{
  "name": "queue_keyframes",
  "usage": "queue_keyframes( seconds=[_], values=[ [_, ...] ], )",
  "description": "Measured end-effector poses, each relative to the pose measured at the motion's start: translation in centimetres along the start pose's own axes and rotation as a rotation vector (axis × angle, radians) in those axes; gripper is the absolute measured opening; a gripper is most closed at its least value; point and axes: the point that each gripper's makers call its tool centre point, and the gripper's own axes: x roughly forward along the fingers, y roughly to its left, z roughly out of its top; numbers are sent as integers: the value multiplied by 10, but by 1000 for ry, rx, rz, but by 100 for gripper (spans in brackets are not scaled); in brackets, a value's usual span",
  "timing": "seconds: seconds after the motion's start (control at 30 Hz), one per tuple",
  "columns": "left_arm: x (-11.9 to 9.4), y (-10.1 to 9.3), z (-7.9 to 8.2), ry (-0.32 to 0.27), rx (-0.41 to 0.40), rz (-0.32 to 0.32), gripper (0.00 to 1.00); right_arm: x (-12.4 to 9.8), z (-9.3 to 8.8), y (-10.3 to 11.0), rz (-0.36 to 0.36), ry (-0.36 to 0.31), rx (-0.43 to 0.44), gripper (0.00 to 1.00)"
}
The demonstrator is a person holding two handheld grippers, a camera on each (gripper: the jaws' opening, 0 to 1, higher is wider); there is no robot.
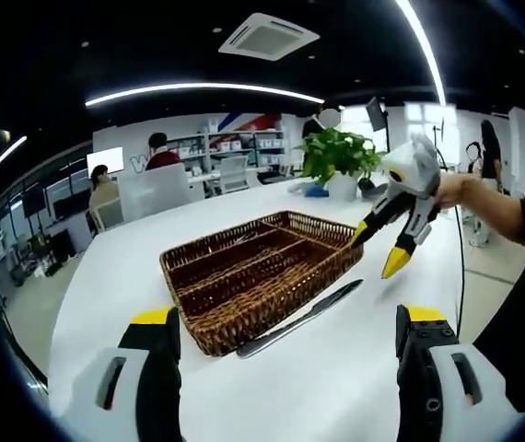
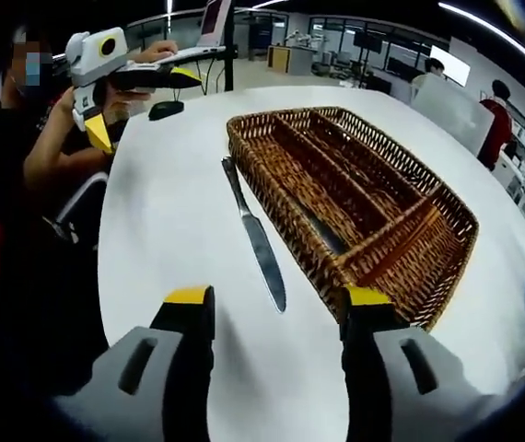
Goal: Arrange the knives, forks, and spoons in their matching storage slots by inserting each utensil handle-first until every utensil is classified and aligned in the correct compartment
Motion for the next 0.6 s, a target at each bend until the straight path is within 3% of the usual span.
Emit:
queue_keyframes(
  seconds=[0.17, 0.6],
  values=[
    [1, -3, -1, 4, 6, -7, 99, 8, 0, 2, 28, 18, -25, 42],
    [5, -14, -7, 19, 8, -33, 99, 33, 1, 8, 114, 54, -45, 30]
  ],
)
